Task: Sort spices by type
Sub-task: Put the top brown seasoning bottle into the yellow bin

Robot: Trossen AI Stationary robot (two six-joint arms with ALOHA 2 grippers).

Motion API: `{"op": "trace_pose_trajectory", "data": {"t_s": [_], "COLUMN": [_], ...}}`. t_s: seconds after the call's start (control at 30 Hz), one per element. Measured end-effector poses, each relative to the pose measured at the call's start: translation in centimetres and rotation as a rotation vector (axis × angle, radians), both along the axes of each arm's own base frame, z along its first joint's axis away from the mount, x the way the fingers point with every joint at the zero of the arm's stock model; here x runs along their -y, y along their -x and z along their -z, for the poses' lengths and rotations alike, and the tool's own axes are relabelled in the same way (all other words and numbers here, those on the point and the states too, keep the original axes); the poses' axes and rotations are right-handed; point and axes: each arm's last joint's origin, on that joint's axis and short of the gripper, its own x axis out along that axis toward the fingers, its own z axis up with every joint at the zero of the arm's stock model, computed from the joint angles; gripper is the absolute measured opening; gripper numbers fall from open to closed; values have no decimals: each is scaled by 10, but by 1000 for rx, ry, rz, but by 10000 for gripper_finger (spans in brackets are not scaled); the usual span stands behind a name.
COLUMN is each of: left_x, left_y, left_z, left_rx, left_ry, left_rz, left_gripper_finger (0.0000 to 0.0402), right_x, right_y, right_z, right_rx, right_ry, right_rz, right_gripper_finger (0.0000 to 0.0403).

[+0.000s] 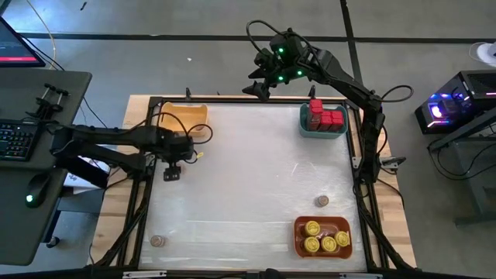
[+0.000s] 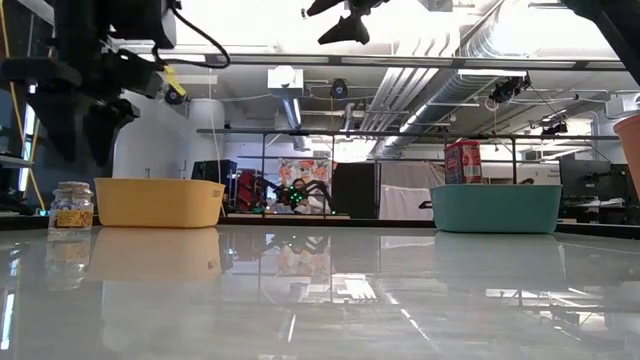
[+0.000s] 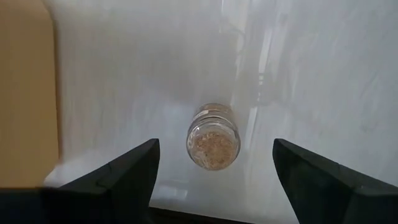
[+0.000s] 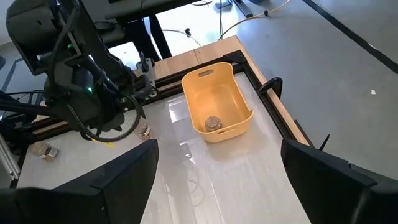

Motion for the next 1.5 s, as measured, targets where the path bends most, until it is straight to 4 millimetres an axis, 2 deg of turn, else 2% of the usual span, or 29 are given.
{"op": "trace_pose_trajectory", "data": {"t_s": [0.47,0.6,0.83,1.2,1.33,1.5], "left_x": [-1,-3,-5,-5,-6,-6], "left_y": [-17,-21,-27,-35,-37,-39], "left_z": [23,29,38,58,64,59], "left_rx": [-151,-201,-202,-322,-356,-341], "left_ry": [50,-1,-8,36,39,38], "left_rz": [11,-13,-26,-18,-17,-19], "left_gripper_finger": [298,298,298,293,247,129], "right_x": [0,0,0,1,1,3], "right_y": [0,0,0,0,0,1], "right_z": [0,0,0,0,0,0], "right_rx": [-1,-1,-1,-2,-2,-3], "right_ry": [7,7,7,8,6,12], "right_rz": [-4,-4,-3,1,2,10], "right_gripper_finger": [336,336,336,336,336,336]}}
